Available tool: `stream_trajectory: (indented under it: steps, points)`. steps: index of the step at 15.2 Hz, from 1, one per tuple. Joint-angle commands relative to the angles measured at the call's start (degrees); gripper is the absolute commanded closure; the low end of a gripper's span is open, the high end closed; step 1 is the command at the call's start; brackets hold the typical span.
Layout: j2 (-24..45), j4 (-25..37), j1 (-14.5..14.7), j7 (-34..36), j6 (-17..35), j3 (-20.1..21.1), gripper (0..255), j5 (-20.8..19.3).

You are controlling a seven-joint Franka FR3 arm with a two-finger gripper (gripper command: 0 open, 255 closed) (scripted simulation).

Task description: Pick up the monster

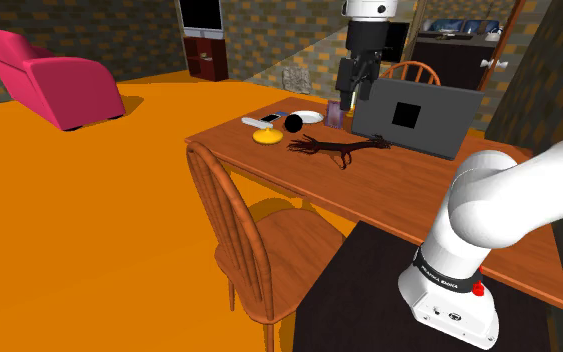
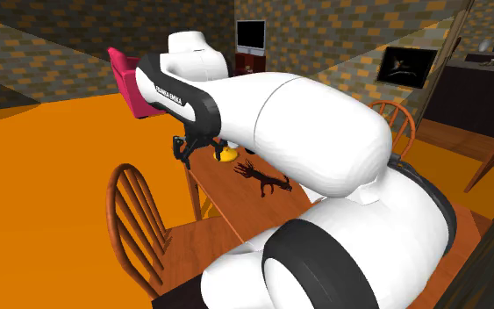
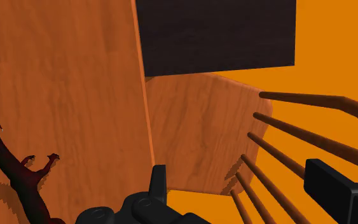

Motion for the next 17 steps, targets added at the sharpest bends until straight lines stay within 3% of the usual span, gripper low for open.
stream_trajectory:
  steps: [1, 9, 17]
  points:
    - [0.00, 0.00, 0.00, 0.00, 0.00, 0.00, 0, 0.00]
    - [9.93, -1.28, -2.26, -8.21, 9.51, -7.97, 0, -4.81]
    - [23.79, 2.01, -3.79, -16.39, 18.57, -15.46, 0, -6.91]
